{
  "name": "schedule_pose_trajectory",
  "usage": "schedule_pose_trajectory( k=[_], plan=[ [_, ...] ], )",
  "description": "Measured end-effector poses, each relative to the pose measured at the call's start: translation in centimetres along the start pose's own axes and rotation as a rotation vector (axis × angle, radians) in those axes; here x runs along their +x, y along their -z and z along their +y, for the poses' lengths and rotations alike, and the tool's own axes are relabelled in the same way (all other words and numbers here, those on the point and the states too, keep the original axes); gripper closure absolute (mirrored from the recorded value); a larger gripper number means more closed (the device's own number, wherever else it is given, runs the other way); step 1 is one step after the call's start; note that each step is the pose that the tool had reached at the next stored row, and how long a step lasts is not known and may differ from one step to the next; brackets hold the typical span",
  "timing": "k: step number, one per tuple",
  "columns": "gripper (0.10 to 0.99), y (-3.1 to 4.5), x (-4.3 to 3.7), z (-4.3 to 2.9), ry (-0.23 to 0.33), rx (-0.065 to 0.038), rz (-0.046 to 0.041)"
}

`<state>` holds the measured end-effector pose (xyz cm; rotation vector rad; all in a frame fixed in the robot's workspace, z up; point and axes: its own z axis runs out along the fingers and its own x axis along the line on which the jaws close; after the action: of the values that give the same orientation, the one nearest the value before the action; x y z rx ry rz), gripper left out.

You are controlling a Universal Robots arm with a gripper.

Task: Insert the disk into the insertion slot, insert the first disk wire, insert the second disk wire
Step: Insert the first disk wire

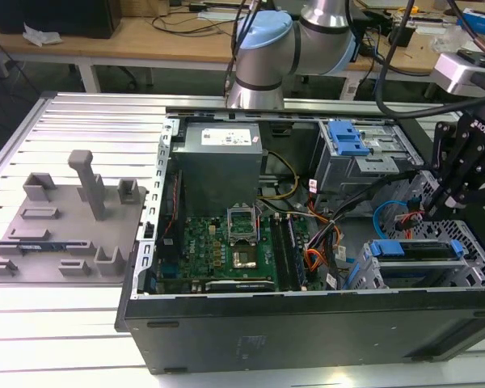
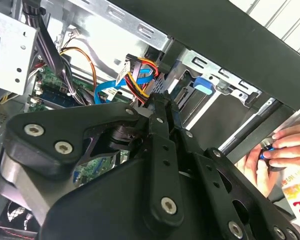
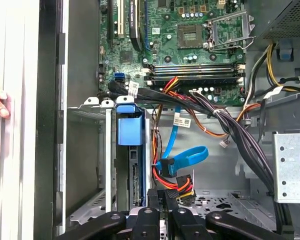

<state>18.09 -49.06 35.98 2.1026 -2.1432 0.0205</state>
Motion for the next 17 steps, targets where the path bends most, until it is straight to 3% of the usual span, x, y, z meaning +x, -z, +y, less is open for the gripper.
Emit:
schedule_pose_trajectory(
  k=[1,3,10,12,13,14,15,16,17],
  plan=[
    [0.922,-0.01,0.07,-0.03,-0.003,-0.001,-0.0064],
    [0.922,-0.02,0.19,-0.07,-0.004,-0.002,-0.0098],
    [0.922,-0.04,0.23,-0.05,-0.004,-0.003,-0.0079],
    [0.922,-0.06,0.22,-0.04,-0.004,-0.003,-0.0028],
    [0.922,-0.06,0.23,-0.03,-0.005,-0.003,0.0028],
    [0.922,-0.07,0.23,-0.02,-0.006,-0.003,0.0194],
    [0.922,-0.07,0.22,-0.02,-0.007,-0.002,0.0456],
    [0.922,-0.08,0.17,-0.02,-0.007,-0.001,0.0651],
    [0.922,-0.14,0.14,0.08,-0.007,-0.001,0.0651]
  ],
)
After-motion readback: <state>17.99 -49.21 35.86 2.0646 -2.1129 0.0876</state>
